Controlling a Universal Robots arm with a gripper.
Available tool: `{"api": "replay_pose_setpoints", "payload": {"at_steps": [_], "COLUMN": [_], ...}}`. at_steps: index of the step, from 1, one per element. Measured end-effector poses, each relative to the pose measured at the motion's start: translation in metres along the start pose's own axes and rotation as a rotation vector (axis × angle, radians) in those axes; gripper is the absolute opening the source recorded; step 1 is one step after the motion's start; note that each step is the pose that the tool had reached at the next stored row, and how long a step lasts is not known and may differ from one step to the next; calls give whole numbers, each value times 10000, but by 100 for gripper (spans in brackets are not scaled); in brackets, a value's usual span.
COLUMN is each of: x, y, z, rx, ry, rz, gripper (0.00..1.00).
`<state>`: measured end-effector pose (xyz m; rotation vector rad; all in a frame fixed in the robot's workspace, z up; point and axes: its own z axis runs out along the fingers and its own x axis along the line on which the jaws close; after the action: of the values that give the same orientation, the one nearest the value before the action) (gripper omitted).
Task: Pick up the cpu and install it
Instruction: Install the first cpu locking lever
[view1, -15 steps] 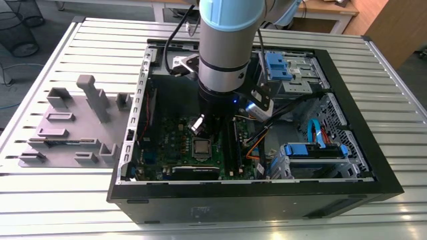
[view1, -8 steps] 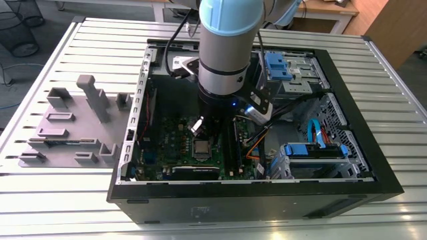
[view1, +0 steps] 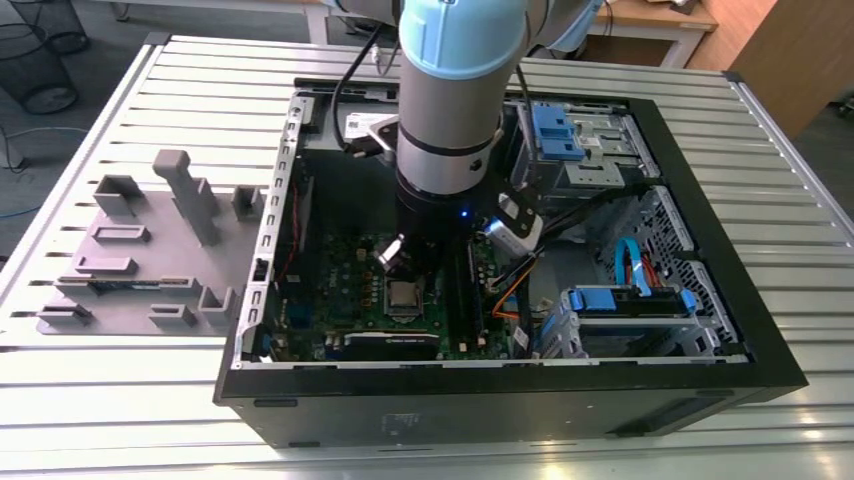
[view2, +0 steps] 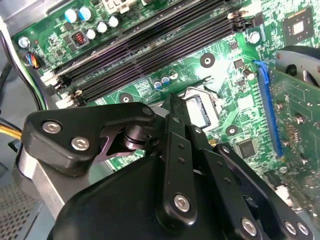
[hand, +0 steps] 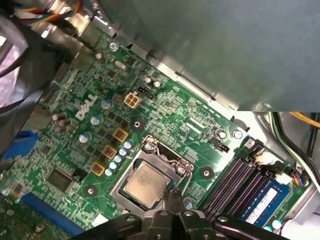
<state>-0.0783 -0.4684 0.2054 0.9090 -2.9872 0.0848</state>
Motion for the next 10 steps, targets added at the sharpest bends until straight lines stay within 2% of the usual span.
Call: {"api": "replay_pose_setpoints", "payload": {"at_steps": [4, 10], "x": [0, 5], "y": [-1, -8], "z": [3, 12], "rx": [2, -6], "ry": [6, 29], "rz": [57, 490], "gripper": [11, 11]}}
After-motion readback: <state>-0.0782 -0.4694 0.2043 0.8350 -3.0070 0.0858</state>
